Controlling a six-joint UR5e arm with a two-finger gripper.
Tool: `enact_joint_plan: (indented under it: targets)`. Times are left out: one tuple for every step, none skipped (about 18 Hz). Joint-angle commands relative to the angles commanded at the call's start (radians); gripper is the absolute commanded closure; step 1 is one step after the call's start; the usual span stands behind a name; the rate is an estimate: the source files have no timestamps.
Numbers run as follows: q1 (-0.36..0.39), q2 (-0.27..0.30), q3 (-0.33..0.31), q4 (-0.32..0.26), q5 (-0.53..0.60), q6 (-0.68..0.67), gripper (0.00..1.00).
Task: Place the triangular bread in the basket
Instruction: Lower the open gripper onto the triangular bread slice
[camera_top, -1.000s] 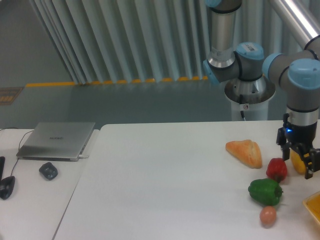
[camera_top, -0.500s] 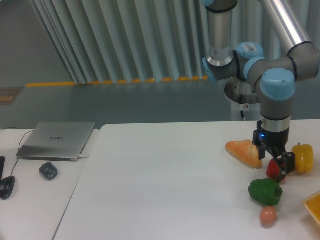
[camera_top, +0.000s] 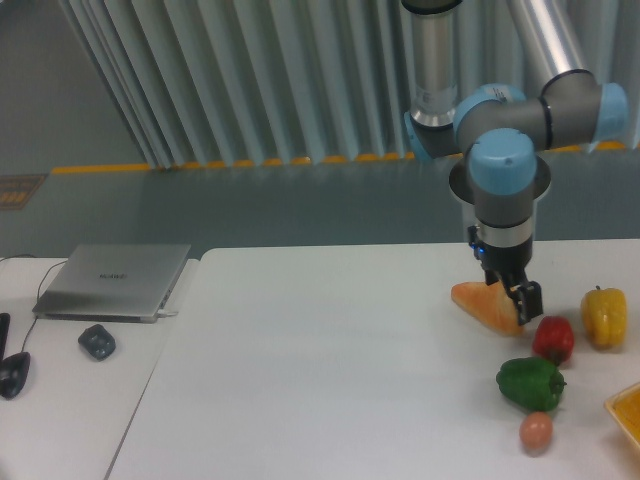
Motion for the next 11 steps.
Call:
enact_joint_plan:
  targets:
    - [-0.008, -0.008, 0.000, 0.002, 0.026, 0.008, 0.00]
    - [-0.021, -0.014, -0.002, 0.002, 0.051, 0.032, 0.00]
    - [-0.038, -0.032, -0.002, 0.002, 0.080, 0.069, 0.00]
    - [-0.042, -0.035, -0.002, 0.002, 0.089, 0.087, 0.00]
    - [-0.043, -0.044, 0.000, 0.005, 0.092, 0.110, 0.00]
    - [-0.043, -0.052, 0.004, 0.008, 0.092, 0.138, 0.00]
    - [-0.045, -0.055, 0.003, 0.021, 0.092, 0.158, 0.00]
    - [-0.054, -0.060, -0.002, 0.043, 0.092, 0.170, 0.00]
    - [-0.064, -0.061, -0.002, 0.054, 0.095, 0.175, 0.00]
    - [-0.069, -0.063, -0.002, 0.052, 0.097, 0.178, 0.00]
    - [-0.069, -0.063, -0.008, 0.052, 0.104, 0.183, 0.00]
